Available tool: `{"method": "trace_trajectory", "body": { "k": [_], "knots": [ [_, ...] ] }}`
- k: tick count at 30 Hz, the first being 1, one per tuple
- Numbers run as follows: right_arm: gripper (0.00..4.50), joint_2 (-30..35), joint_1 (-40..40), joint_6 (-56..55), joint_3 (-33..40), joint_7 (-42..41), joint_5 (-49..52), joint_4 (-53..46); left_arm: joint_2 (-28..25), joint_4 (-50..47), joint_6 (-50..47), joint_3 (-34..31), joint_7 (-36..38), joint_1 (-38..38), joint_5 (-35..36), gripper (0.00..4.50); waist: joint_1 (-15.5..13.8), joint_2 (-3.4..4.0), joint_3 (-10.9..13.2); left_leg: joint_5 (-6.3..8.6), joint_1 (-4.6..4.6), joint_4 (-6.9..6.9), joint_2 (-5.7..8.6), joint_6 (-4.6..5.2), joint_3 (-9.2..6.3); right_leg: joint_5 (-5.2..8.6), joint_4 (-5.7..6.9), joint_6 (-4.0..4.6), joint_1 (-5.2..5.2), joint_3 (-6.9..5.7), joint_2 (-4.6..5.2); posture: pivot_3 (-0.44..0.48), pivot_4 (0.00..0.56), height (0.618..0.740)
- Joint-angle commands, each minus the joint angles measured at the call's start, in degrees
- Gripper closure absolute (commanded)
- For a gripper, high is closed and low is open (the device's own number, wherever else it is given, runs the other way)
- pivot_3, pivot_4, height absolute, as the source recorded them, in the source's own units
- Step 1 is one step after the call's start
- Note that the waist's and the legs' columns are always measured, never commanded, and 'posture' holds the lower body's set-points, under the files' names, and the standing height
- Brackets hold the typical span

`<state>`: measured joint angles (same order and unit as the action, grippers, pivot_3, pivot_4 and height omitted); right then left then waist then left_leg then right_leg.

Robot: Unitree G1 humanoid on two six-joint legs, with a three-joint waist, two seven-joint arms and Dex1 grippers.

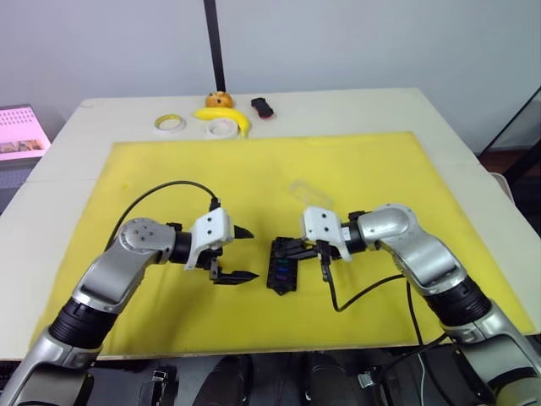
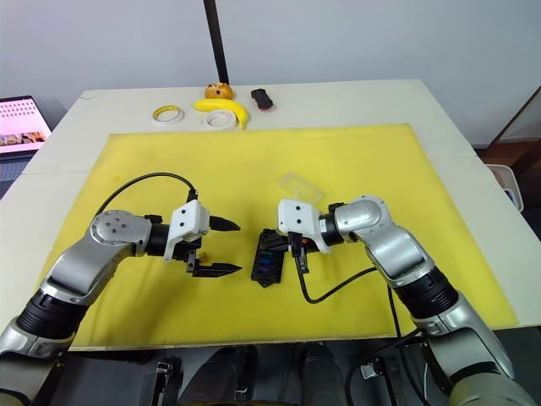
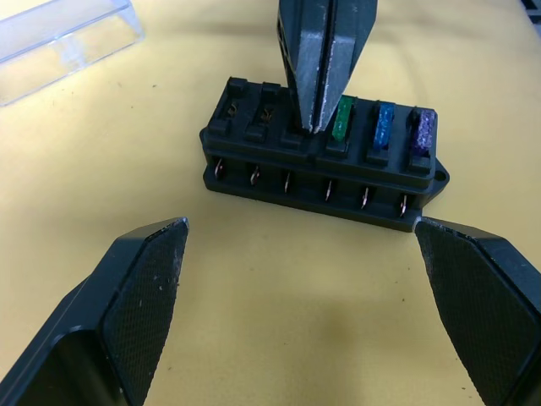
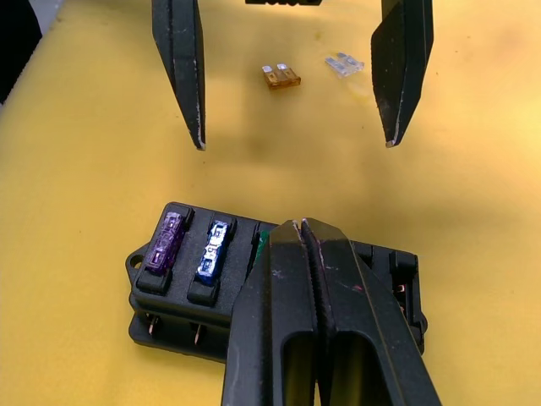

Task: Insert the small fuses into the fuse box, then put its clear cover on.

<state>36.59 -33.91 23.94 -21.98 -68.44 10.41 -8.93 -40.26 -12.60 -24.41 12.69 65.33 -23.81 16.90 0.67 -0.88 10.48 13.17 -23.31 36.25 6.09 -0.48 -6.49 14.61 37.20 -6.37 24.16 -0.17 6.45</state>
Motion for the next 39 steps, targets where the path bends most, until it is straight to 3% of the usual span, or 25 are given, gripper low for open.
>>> {"method": "trace_trajectory", "body": {
  "k": [1, 9, 18, 23, 31, 34, 39],
  "knots": [
    [4.47, 1.2, 2.26, 1.86, -3.81, -1.49, -2.47, 1.64, 0.02, -1.85, 0.78, -0.83, -0.19, -0.16, 0.39, 0.0, -0.04, -0.01, 0.0, 0.0, 0.0, 0.0, 0.0, 0.01, 0.0, 0.0, 0.0, 0.0, 0.0, 0.0, 0.0, 0.0, 0.15, 0.74],
    [4.47, 0.14, 1.22, 2.99, -2.25, -0.41, -1.39, 2.39, 0.08, -2.17, 0.63, -0.79, -0.49, -0.18, 0.43, 0.0, -0.02, -0.01, -0.01, 0.0, 0.0, 0.0, 0.0, 0.01, 0.0, 0.0, 0.0, 0.0, -0.01, 0.0, 0.0, 0.0, 0.15, 0.74],
    [4.47, -0.43, -5.65, 15.1, 10.86, -0.62, 13.77, -7.34, -2.24, -3.37, -2.4, -4.59, 0.16, -0.32, 3.51, 0.0, 0.23, 0.04, 0.07, -0.01, -0.12, 0.0, -0.01, -0.02, -0.01, 0.0, 0.04, 0.0, 0.19, 0.01, 0.0, 0.0, 0.15, 0.74],
    [4.47, 5.27, -7.4, 17.29, 15.57, -1.52, 16.83, -10.72, -7.73, -4.95, -4.57, -10.52, 2.73, 0.67, 7.67, 0.0, 0.02, 0.04, 0.06, -0.01, -0.11, -0.03, -0.03, -0.02, -0.04, 0.0, 0.0, 0.01, 0.18, -0.01, 0.02, 0.0, 0.15, 0.74],
    [4.47, 17.85, -2.52, 6.26, 16.63, -6.14, 10.89, -8.8, -17.86, -3.42, -10.13, -21.83, 6.51, 7.29, 13.51, 0.0, 0.21, 0.04, 0.07, 0.02, -0.12, -0.04, -0.02, 0.02, 0.02, 0.01, -0.03, 0.0, 0.18, 0.0, 0.07, 0.0, 0.15, 0.74],
    [3.64, 22.23, -0.73, 3.3, 18.41, -7.79, 9.57, -5.01, -23.92, -0.44, -8.32, -26.44, 10.25, 14.2, 11.57, 0.0, 0.47, 0.07, 0.1, 0.02, -0.1, -0.06, -0.07, 0.02, 0.07, 0.01, -0.01, 0.01, 0.2, 0.01, 0.08, 0.0, 0.15, 0.74],
    [1.22, 27.68, 1.81, -2.15, 21.09, -10.56, 8.01, 0.06, -27.9, 4.36, -6.04, -33.53, 12.25, 21.09, 10.41, 0.0, 0.1, 0.16, 0.16, 0.02, -0.1, -0.06, -0.08, 0.02, 0.1, 0.02, -0.03, 0.02, 0.2, 0.02, 0.13, 0.0, 0.15, 0.74]
  ]
}}
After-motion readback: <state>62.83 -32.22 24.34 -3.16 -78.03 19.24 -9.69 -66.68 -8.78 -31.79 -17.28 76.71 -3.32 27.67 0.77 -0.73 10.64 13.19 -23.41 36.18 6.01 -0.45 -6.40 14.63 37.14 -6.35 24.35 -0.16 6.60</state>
